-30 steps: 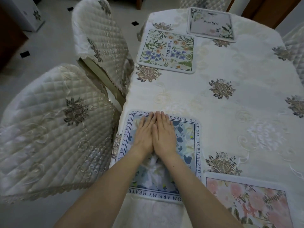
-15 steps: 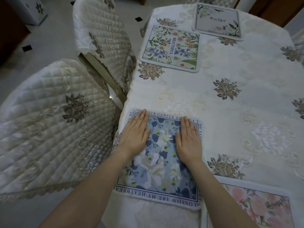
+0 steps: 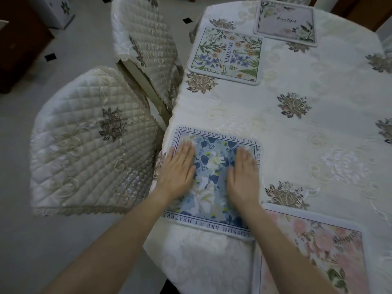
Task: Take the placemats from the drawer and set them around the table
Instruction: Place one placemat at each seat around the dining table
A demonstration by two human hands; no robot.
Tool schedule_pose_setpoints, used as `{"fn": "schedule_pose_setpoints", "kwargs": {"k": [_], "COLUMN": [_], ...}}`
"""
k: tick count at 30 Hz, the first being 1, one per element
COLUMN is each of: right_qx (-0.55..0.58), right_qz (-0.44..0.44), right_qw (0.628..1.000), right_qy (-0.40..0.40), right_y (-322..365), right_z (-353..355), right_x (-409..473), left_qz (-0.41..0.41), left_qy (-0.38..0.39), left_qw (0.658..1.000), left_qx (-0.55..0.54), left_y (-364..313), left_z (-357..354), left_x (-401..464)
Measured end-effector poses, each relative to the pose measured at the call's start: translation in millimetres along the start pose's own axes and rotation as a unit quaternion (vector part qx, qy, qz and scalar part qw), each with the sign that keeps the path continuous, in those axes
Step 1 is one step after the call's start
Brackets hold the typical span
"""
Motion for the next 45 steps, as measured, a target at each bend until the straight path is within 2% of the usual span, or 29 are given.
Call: {"fn": "schedule_pose_setpoints", "kwargs": {"k": [3, 5, 12, 20, 26, 29, 33, 37, 41, 45], "right_qx": [0.07, 0.076, 0.016, -0.016, -0.033, -0.032, -0.028, -0.016, -0.005, -0.021], "right_qz": [0.065, 0.088, 0.128, 0.069, 0.038, 0.037, 0.04, 0.097, 0.073, 0.025], "right_qw": [0.995, 0.992, 0.99, 0.996, 0.997, 0.997, 0.995, 0.99, 0.992, 0.993], "right_qy": [0.022, 0.042, 0.05, 0.058, 0.05, 0.056, 0.083, 0.105, 0.102, 0.115], "right_y": [53.7, 67.5, 46.6, -8.8, -23.0, -21.0, -22.2, -34.8, -60.3, -103.8], "right_z": [-19.7, -39.7, -48.5, -28.1, -28.9, -28.9, -21.1, 4.0, 30.7, 50.7], "right_x": [-50.6, -68.7, -74.2, -89.1, -94.6, -94.3, -95.0, -94.9, -119.5, -159.0], "left_qz": [0.01, 0.01, -0.011, -0.005, 0.002, 0.008, 0.018, 0.011, 0.011, -0.004], "left_qy": [-0.01, -0.006, 0.012, 0.032, 0.036, 0.032, 0.063, 0.094, 0.067, 0.067], "left_qw": [0.999, 0.999, 0.999, 0.999, 0.999, 0.999, 0.998, 0.995, 0.997, 0.996], "left_qx": [-0.047, -0.037, -0.031, -0.018, -0.012, -0.021, -0.02, -0.021, -0.045, -0.056], "left_y": [-25.0, -32.3, -28.3, -1.2, 7.8, 7.7, 4.2, 2.1, -16.3, -65.6], "left_z": [-19.2, -29.6, -30.1, -14.5, -9.7, -9.0, -5.5, 6.1, 19.8, 21.2], "left_x": [-44.9, -61.4, -65.9, -80.4, -86.4, -87.2, -88.1, -84.2, -100.2, -124.0]}}
Point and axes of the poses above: each hand's wrist, its own x-axis towards the middle knuckle, its own z-axis out of the back of the hand, y = z × x, the point moved 1 cm from there along x, towards the middle knuckle, and after that the axes turned 3 degrees about -x, right-handed, at the moved point
